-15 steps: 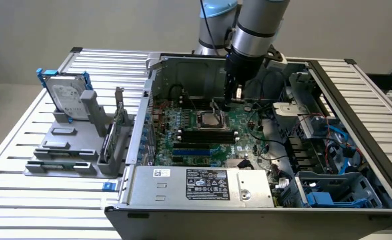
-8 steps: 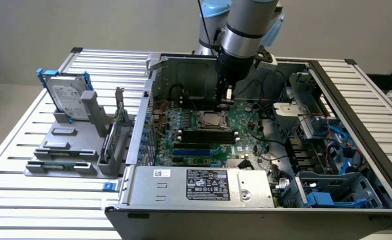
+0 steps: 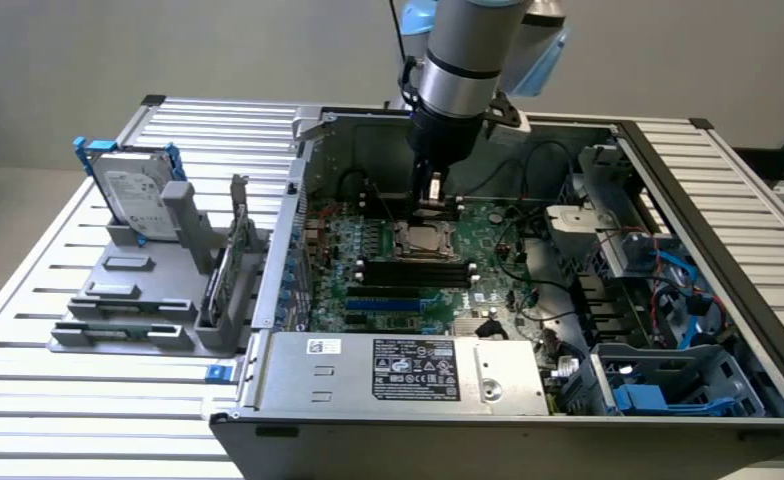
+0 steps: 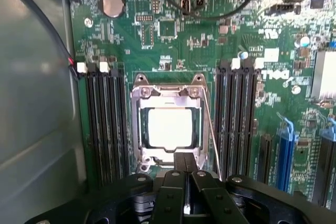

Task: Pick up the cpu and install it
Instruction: 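Close the cpu cover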

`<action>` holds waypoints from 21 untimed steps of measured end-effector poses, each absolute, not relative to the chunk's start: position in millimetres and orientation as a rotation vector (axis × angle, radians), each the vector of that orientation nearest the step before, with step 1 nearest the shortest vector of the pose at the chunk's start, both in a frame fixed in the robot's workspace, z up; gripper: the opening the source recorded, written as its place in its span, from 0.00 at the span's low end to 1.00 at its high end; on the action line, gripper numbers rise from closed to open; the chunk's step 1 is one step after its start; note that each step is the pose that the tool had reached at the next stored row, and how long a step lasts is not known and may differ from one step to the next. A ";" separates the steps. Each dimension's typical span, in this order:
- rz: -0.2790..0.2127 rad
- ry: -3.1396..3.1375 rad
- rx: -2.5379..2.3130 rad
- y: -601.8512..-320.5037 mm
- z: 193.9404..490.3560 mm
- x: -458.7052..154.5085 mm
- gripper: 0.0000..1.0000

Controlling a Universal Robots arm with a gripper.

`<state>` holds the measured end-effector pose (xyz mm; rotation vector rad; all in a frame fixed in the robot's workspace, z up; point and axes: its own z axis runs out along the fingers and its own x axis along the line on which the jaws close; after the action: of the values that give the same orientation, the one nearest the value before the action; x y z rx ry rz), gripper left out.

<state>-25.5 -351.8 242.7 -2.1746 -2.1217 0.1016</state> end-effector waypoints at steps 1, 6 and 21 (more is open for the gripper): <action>0.104 -2.121 -2.174 -351.8 242.3 -28.0 0.11; 0.119 -2.112 -2.166 -351.8 241.7 -40.6 0.11; 0.106 -2.057 -2.189 -351.8 241.7 -68.4 0.11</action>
<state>-68.4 -351.8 241.7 -2.1894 -2.0575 0.1060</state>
